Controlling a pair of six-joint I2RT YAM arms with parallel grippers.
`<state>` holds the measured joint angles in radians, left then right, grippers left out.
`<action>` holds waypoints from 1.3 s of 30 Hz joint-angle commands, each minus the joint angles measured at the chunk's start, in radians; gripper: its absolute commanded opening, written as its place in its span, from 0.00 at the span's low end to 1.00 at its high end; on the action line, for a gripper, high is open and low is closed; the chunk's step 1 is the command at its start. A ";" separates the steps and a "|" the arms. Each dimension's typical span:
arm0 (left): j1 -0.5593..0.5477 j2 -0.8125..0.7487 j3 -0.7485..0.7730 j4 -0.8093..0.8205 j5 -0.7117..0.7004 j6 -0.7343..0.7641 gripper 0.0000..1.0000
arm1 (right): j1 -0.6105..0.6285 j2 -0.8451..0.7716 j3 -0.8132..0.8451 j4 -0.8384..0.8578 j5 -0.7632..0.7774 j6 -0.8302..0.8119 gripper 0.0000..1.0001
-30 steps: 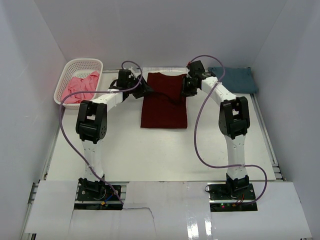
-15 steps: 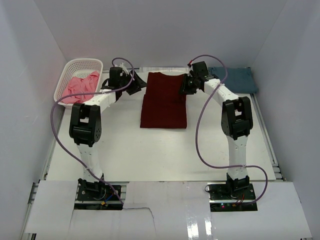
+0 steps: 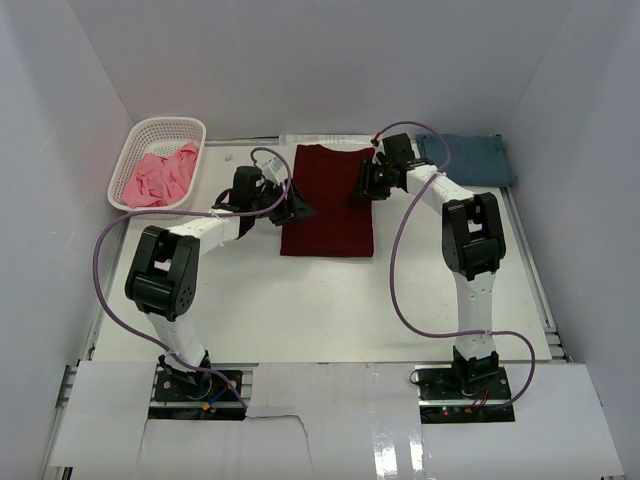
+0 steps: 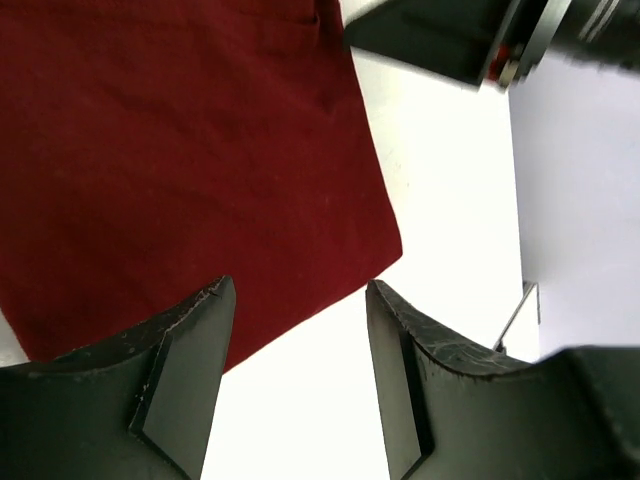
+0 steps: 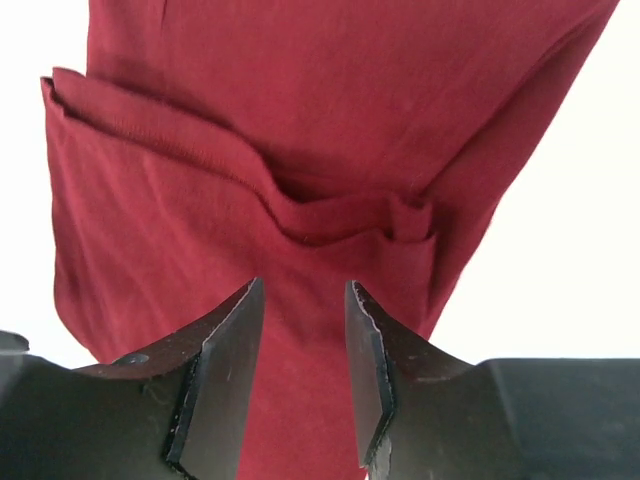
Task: Fold and stack the t-shirts
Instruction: Fold the folded rectangular tshirt in 1/3 of the way
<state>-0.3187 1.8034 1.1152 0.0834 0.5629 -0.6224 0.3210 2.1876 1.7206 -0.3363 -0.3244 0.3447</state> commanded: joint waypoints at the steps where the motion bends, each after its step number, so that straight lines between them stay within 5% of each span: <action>1: -0.019 -0.023 -0.021 0.029 0.029 0.052 0.66 | -0.003 0.018 0.083 -0.001 0.064 -0.068 0.45; 21: -0.028 0.034 -0.008 0.007 0.006 0.084 0.65 | -0.002 0.129 0.208 -0.110 0.223 -0.173 0.44; 24: -0.028 0.037 -0.008 0.007 0.008 0.084 0.65 | -0.002 0.139 0.209 -0.113 0.220 -0.174 0.41; 28: -0.028 0.040 -0.008 0.006 0.009 0.082 0.65 | -0.003 0.135 0.203 -0.106 0.216 -0.168 0.19; 33: -0.029 0.039 -0.011 0.006 0.009 0.082 0.65 | -0.002 0.113 0.195 -0.096 0.220 -0.170 0.30; 36: -0.028 0.040 -0.011 0.006 0.011 0.082 0.65 | -0.002 0.116 0.209 -0.110 0.220 -0.171 0.08; 39: -0.028 0.043 -0.012 0.004 0.011 0.082 0.65 | -0.002 0.113 0.206 -0.110 0.214 -0.170 0.08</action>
<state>-0.3435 1.8454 1.0882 0.0826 0.5655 -0.5568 0.3210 2.3165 1.8889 -0.4469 -0.1085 0.1787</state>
